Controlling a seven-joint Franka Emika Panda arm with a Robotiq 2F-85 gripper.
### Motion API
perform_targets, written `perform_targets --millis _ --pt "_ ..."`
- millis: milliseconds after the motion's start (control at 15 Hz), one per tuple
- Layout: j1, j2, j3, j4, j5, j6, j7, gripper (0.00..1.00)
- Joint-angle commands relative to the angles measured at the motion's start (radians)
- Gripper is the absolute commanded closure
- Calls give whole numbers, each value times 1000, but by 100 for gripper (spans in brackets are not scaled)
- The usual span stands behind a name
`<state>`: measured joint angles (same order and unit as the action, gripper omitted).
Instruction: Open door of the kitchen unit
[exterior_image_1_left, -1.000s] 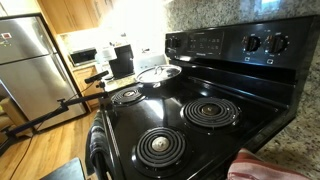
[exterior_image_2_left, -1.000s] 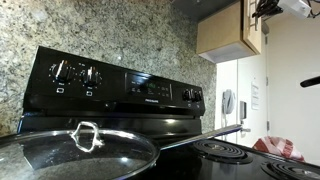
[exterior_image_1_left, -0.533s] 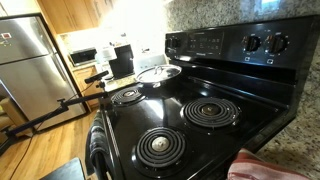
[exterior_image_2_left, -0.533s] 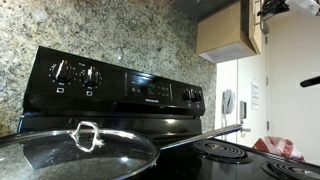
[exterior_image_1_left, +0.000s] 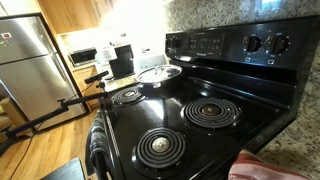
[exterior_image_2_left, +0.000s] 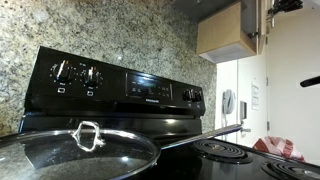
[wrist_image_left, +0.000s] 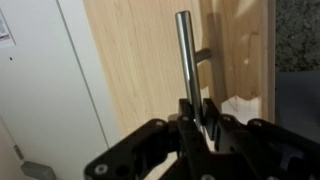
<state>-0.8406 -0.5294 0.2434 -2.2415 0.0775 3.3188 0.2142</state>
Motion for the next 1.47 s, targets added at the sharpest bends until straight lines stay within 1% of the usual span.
perform_targets --millis 0,133,733,867,933,1000,1067,1133,1200,1267,1333,1400 --pt "-51 -135 -33 -157 19 -46 10 95" --pt "-53 -139 -47 -163 18 -51 8 95" --pt "-236 -141 -5 -167 18 -55 15 95" --pt "-261 -146 13 -169 21 -57 22 95" --pt "-273 -153 19 -172 25 -57 25 92" --pt "-261 -154 14 -174 46 -56 4 58" --pt "-260 -159 15 -176 54 -57 9 59" --pt "-248 -162 10 -179 64 -57 11 56" --pt "-251 -165 12 -184 72 -51 12 50" --pt "-249 -172 12 -189 82 -50 16 42" --pt "-238 -175 7 -194 84 -50 10 35" --pt "-221 -176 -3 -202 94 -50 15 26"
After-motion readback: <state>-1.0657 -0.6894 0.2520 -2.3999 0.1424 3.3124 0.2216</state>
